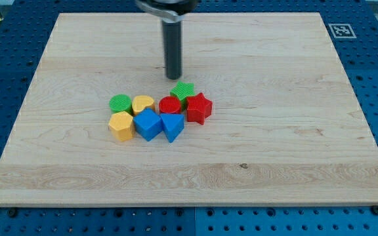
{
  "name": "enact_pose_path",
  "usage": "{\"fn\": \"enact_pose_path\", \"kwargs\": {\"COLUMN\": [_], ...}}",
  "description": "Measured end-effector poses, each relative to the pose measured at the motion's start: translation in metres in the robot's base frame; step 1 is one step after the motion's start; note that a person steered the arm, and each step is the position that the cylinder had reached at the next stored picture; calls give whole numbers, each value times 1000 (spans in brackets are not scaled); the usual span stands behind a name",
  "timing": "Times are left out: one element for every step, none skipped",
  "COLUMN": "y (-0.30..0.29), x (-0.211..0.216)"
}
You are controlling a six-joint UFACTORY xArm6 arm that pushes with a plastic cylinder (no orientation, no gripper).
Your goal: Separate the green star from the group of blocks
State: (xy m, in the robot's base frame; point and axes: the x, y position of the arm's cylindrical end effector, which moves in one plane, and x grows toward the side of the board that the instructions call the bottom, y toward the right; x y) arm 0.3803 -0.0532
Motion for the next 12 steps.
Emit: {"fn": "enact_pose_path", "kwargs": {"y": [-40,-66,-94,-135,-166,-157,-125,-94,-68,-40,-9,24], "x": [4,28,52,64,68,68,68,63,62,62,62,62]}}
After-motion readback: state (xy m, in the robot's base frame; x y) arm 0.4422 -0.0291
